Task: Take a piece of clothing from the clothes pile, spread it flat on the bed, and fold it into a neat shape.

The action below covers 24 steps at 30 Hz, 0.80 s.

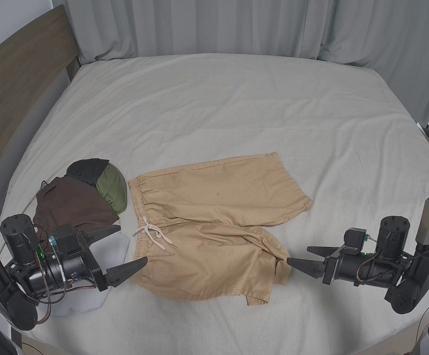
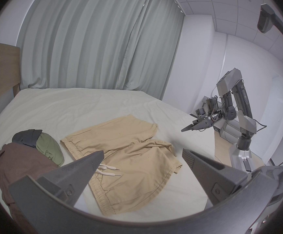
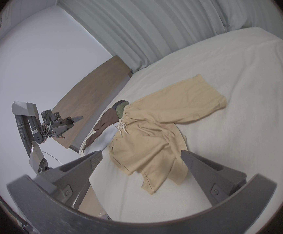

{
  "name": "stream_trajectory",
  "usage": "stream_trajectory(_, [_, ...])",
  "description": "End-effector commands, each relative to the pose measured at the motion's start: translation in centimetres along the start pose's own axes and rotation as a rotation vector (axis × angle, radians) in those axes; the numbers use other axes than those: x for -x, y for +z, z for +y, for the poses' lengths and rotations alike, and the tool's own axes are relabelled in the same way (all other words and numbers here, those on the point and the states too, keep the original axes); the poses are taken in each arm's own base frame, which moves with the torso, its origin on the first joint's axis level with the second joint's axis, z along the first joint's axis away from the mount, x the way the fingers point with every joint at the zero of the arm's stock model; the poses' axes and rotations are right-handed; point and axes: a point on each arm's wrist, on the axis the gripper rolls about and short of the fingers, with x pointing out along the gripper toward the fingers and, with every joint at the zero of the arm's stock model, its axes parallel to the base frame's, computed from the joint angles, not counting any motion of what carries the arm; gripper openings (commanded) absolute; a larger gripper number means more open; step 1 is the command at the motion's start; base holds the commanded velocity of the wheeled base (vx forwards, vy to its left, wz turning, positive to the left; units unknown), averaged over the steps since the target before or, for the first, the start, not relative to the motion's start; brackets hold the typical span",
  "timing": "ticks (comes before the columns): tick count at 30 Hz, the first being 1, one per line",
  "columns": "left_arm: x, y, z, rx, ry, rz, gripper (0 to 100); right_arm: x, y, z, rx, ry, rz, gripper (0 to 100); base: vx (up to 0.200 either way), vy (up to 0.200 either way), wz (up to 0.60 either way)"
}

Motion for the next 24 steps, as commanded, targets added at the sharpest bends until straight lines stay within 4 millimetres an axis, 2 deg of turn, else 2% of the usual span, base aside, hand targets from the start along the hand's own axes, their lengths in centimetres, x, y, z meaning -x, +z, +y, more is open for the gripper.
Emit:
stream_trajectory(1, [-0.2,-0.5,0.1,0.008,-0.001,0.017,100,-0.5,-1.2,-0.7,-0.034,-0.017,0.052,100,0.000,0.000,0.00])
stream_trajectory(19, [-0.1,-0.4,0.1,0.005,0.000,0.016,100,-2.2,-4.5,-3.1,-0.119,-0.071,0.168,100,0.000,0.000,0.00])
stream_trajectory(24, [-0.2,-0.5,0.1,0.006,0.000,0.017,100,-2.9,-4.4,-3.5,-0.136,-0.070,0.159,100,0.000,0.000,0.00])
